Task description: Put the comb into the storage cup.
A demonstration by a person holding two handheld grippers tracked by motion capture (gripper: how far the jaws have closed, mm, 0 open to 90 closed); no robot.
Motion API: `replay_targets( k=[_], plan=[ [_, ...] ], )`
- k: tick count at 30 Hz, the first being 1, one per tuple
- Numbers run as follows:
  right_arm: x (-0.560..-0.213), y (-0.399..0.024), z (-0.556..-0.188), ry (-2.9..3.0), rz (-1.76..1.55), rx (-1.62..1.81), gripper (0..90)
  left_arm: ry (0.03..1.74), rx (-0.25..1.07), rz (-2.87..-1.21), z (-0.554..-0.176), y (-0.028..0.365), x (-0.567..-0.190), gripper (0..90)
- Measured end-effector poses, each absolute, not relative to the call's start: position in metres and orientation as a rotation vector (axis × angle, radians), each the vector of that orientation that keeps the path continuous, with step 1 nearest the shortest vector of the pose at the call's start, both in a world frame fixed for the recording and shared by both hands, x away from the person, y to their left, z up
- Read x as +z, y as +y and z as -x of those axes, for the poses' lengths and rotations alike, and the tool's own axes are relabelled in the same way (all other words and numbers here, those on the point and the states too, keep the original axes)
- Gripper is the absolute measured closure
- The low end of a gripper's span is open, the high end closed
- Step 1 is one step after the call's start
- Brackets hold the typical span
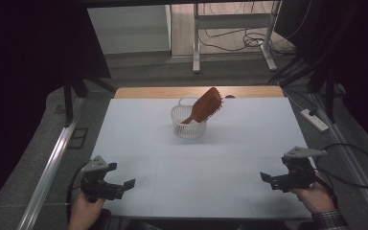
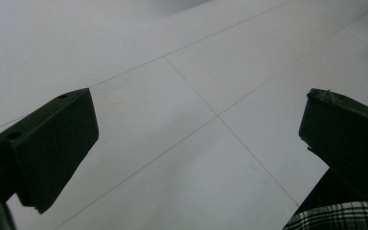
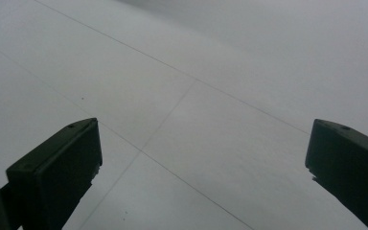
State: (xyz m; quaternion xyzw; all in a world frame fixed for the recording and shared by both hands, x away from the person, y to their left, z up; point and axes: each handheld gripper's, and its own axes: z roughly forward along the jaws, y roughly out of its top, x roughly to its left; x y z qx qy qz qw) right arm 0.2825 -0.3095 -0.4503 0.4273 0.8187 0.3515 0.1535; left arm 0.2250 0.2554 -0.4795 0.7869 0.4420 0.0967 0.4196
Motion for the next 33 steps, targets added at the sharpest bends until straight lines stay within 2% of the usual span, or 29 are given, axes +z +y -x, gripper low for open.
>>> replay_targets(
  k=[33],
  plan=[
    [-0.459,-0.343,-0.256,2.257,-1.318,0.876,0.0,1.112,0.241,-1.969,-0.225,0.256,-0.479,0.0]
  ],
)
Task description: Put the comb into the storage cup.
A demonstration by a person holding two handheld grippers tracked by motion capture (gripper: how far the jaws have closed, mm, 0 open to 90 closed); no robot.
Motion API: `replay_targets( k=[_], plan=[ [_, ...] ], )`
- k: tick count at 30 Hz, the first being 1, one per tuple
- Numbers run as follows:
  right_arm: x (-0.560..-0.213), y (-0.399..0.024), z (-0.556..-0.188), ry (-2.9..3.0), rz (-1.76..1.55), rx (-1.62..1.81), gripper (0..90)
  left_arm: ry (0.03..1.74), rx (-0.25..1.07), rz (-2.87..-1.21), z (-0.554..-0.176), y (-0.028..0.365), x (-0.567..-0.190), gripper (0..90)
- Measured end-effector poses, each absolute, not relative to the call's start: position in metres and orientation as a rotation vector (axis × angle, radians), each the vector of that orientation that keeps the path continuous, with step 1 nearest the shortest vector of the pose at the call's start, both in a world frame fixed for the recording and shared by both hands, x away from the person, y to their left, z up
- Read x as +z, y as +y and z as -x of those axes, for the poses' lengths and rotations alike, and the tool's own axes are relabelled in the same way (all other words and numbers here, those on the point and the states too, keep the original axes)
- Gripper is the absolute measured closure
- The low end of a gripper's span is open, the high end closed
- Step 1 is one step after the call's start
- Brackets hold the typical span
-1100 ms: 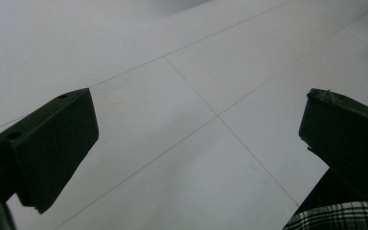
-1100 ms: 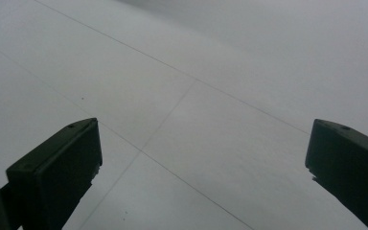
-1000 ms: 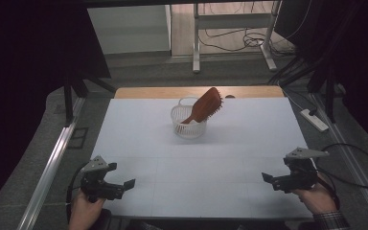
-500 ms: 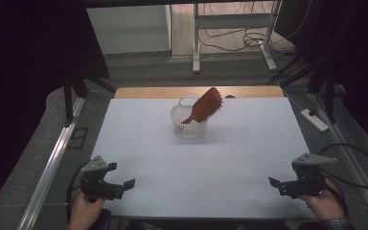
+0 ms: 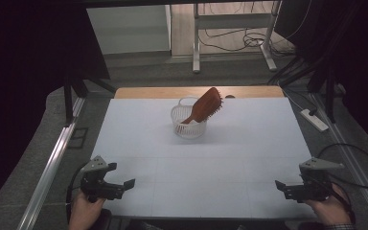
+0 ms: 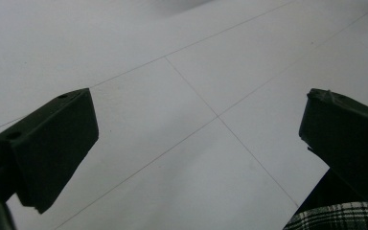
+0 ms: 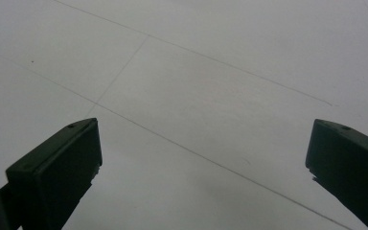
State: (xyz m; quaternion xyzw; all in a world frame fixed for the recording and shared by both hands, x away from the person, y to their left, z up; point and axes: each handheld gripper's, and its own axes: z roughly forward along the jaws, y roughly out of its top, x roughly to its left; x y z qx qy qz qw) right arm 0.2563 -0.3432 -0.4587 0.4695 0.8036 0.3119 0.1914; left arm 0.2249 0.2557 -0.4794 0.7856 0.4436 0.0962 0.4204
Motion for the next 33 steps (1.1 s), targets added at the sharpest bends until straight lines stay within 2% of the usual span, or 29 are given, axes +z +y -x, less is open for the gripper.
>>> replay_targets(
  k=[33],
  plan=[
    [-0.459,-0.351,-0.246,2.231,-1.369,0.783,0.0,1.114,0.243,-1.974,-0.226,0.255,-0.479,0.0]
  ],
)
